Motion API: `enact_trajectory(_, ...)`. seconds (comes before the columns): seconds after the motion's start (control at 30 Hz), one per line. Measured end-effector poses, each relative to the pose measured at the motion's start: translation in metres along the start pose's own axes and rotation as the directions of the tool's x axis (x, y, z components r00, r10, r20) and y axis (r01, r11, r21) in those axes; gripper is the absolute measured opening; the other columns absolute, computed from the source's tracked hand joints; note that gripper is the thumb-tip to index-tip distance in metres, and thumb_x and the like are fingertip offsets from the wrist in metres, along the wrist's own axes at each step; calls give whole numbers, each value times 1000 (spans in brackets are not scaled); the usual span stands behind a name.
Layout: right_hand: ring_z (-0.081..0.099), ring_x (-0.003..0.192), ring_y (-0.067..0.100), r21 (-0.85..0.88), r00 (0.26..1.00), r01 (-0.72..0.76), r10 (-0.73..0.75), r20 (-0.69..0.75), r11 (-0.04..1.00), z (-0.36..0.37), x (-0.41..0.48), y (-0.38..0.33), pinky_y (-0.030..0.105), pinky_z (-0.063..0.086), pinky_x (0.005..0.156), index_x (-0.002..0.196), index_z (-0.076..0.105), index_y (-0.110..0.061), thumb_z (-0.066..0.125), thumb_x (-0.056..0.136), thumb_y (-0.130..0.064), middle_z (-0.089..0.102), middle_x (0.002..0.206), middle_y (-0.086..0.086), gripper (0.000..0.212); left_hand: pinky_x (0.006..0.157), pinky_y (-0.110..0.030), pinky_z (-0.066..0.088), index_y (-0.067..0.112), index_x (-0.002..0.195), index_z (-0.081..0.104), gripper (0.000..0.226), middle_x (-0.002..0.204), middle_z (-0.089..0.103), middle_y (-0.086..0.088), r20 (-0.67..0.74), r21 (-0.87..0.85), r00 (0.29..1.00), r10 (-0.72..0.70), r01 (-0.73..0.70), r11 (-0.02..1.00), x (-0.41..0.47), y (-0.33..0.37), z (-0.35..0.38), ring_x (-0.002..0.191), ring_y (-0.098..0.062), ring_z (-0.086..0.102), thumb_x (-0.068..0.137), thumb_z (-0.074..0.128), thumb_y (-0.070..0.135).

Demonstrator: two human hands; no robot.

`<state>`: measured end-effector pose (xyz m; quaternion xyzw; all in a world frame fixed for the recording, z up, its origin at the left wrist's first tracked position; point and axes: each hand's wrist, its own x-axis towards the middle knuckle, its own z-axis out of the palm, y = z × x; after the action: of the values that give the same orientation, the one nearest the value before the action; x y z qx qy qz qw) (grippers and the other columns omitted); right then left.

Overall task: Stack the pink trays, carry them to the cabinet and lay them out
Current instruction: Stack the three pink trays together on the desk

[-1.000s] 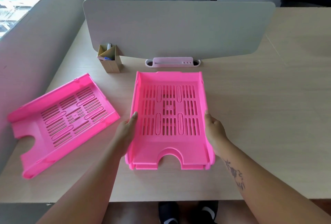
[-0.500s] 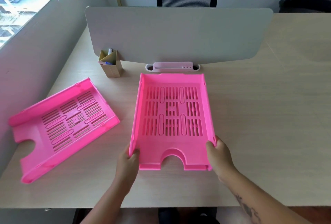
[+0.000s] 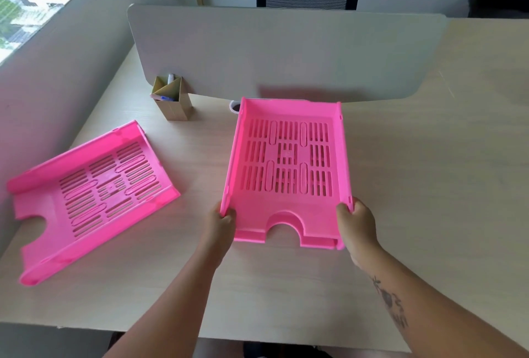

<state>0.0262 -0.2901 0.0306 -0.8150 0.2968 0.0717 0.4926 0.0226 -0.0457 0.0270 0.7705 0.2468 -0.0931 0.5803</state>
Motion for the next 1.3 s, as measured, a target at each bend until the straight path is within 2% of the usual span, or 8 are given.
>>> enact_trajectory(0.27,51,53,17,-19,997,72,-71,35,997,0,-7,39,25,38,43,142,50,-10,42,102,-15,60,75,4,41,63,-34,40,4,81,63,24,74,57,-12,-59,-32,995,-84,82,996,-10,-18,4,70,-22,50,90,41,8)
enact_trajectory(0.4,68,97,21,9,967,219,-218,129,976,-14,-9,27,40,62,72,141,44,-29,56,94,-36,64,116,0,49,69,-35,53,6,107,67,33,91,71,-8,-43,19,999,-14,14,1000,-8,-17,-9,82,-25,65,85,51,23)
enact_trajectory(0.47,57,122,22,-44,938,337,-331,104,941,-21,-5,6,48,56,94,149,35,-25,59,90,-46,51,139,-1,67,82,-38,56,8,129,57,54,113,68,-4,-58,49,998,25,-22,999,-8,-13,-19,99,-23,66,87,63,41)
enact_trajectory(0.7,46,133,31,-269,714,677,-700,16,685,31,2,-89,52,35,115,141,48,-4,60,91,-32,56,138,15,59,87,-36,52,1,118,64,45,113,71,-16,-295,343,902,315,-207,916,18,-3,-99,102,-28,67,87,67,34)
enact_trajectory(0.87,45,137,28,-248,647,757,-747,156,604,133,-51,-127,37,27,116,138,54,-5,58,91,-27,57,141,11,52,101,-44,47,6,129,58,50,129,64,-16,-201,652,915,350,-141,745,38,-24,-208,119,-29,59,87,69,30)
enact_trajectory(1.07,55,127,30,-134,738,665,-618,272,735,262,-106,-141,32,40,106,131,61,1,60,87,-16,62,134,16,47,92,-39,53,18,127,62,49,126,68,-5,-17,822,972,235,-120,556,43,-82,-301,114,-23,63,88,62,48)
enact_trajectory(1.17,51,130,29,-150,846,512,-467,256,846,299,-114,-134,30,37,107,137,54,1,61,90,-15,55,140,15,50,76,-35,57,25,104,68,48,99,72,1,33,828,983,181,-129,546,46,-104,-323,88,-21,66,87,42,61)
enact_trajectory(1.3,34,144,27,-161,926,341,-302,226,926,326,-110,-128,25,25,114,147,38,6,58,94,-14,33,157,19,60,63,-35,50,18,86,58,34,81,66,-3,88,807,972,217,-197,557,41,-115,-307,75,-25,61,97,42,46)
